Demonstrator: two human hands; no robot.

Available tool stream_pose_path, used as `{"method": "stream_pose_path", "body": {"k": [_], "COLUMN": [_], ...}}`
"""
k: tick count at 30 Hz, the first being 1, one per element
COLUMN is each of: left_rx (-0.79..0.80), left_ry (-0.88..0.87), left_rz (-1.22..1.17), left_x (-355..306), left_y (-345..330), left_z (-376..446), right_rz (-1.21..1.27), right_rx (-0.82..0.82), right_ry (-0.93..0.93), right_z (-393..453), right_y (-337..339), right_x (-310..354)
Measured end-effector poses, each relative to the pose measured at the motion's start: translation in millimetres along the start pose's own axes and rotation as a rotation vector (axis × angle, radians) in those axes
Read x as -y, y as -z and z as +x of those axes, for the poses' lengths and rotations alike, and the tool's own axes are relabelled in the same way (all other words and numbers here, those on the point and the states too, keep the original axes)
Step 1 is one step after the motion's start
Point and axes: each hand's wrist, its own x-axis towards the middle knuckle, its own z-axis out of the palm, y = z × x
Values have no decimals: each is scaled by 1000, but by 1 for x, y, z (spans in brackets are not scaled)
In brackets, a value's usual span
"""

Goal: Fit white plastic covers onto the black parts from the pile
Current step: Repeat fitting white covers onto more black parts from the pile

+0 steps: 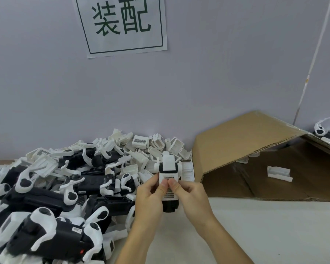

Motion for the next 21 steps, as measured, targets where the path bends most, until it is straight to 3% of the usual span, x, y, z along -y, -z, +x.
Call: {"method": "stream_pose_path", "body": {"k": [4,6,13,17,21], "left_rx": [117,161,43,28,-133], "left_ry": [14,-14,-34,-2,10], "left_rz": [-43,48,81,-19,-182], "left_x": [-3,-2,-1,0,1], "left_y": [1,1,2,2,2], "left_z": [-1,-2,-3,-1,3], "right_rz": [41,16,-61,-99,-336], "right_rx": [-87,-100,-27,-46,-122], "right_ry": [-10,-23,106,151,330], "right_z": [3,5,3,-1,-12], "right_y": [2,5,5,-3,-9], "right_x": [0,-1,3,-1,-17]}}
